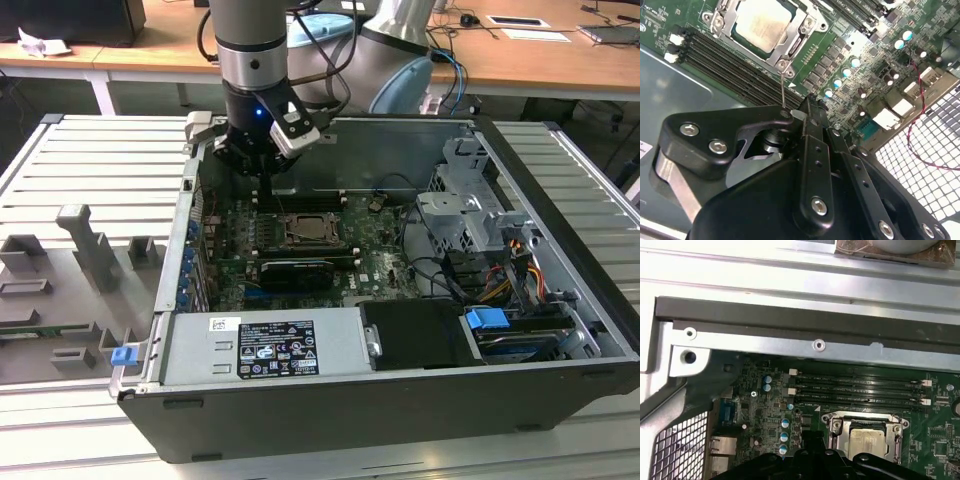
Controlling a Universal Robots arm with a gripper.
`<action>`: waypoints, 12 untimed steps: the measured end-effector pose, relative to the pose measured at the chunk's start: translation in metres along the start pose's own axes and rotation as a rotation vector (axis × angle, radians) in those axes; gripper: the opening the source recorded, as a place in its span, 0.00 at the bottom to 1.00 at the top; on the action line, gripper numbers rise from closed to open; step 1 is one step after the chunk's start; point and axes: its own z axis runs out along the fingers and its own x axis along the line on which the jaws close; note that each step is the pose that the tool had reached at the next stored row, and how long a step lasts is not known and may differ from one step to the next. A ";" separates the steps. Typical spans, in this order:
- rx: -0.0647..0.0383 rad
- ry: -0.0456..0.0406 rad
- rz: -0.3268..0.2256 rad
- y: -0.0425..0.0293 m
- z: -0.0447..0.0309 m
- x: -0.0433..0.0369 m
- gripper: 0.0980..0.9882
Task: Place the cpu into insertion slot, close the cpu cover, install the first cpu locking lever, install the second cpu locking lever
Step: 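Install the first cpu locking lever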
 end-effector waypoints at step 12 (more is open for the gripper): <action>0.000 0.0002 0.000 0.0059 0.0019 -0.0005 0.01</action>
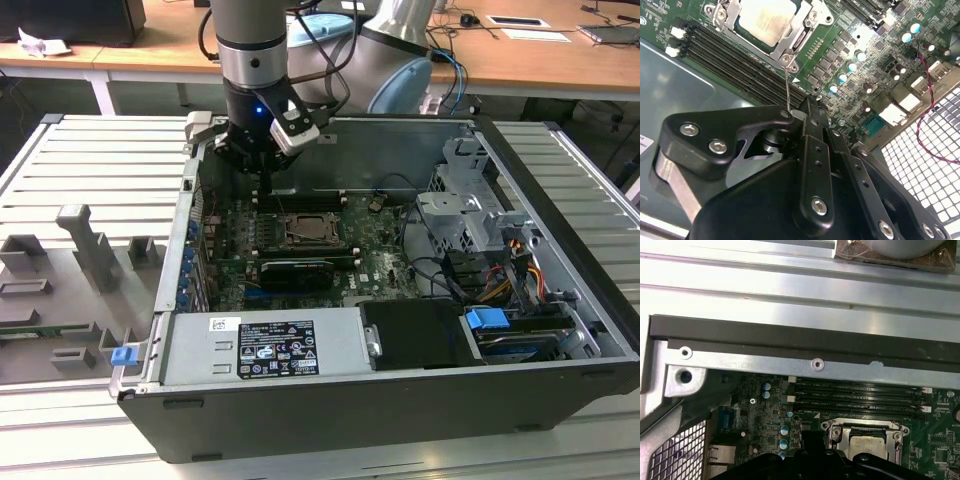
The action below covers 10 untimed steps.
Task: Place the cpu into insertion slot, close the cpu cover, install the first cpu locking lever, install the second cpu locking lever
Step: 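Install the first cpu locking lever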
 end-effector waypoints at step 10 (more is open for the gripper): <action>0.000 -0.0001 0.000 -0.0002 0.0008 -0.0056 0.01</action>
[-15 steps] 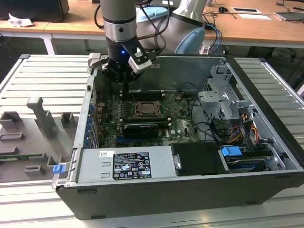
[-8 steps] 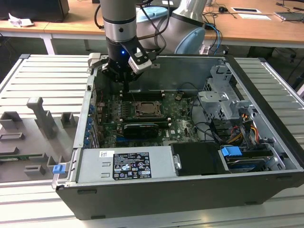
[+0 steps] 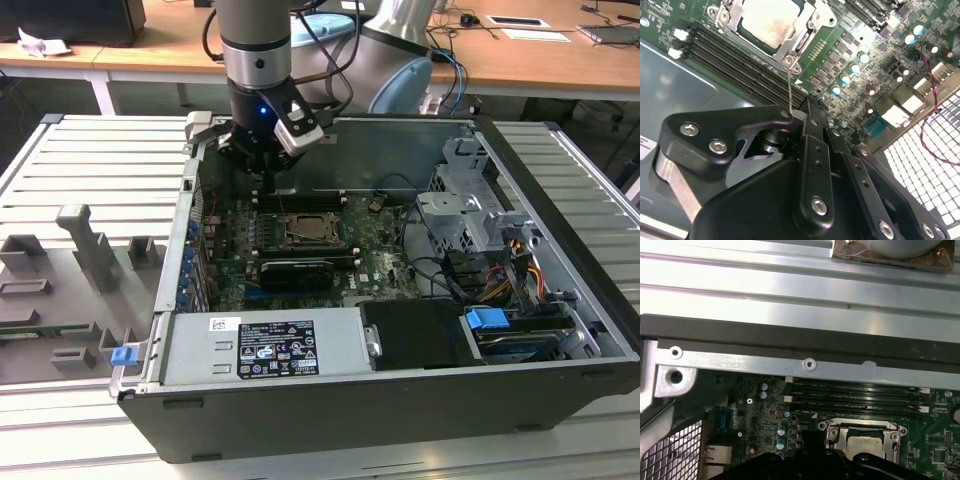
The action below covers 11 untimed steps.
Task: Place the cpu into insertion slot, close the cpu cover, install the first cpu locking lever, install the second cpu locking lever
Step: 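Install the first cpu locking lever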
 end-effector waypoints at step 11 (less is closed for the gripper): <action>0.000 -0.0001 0.003 -0.0009 0.0005 -0.0107 0.01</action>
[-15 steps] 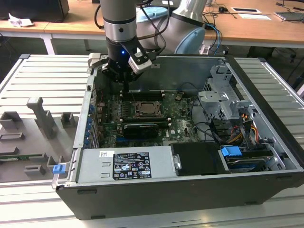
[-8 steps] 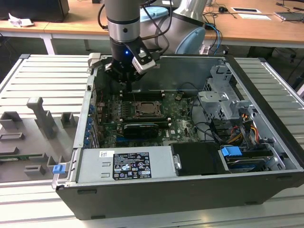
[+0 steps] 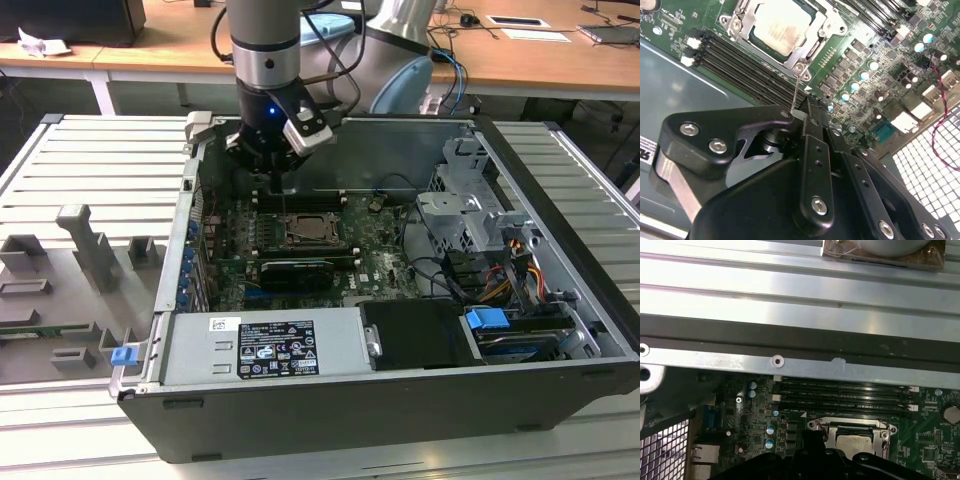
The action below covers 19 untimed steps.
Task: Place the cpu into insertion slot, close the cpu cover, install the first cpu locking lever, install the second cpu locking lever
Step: 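Install the first cpu locking lever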
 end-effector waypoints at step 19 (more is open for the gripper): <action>0.000 -0.0003 0.005 -0.0011 0.0009 -0.0146 0.01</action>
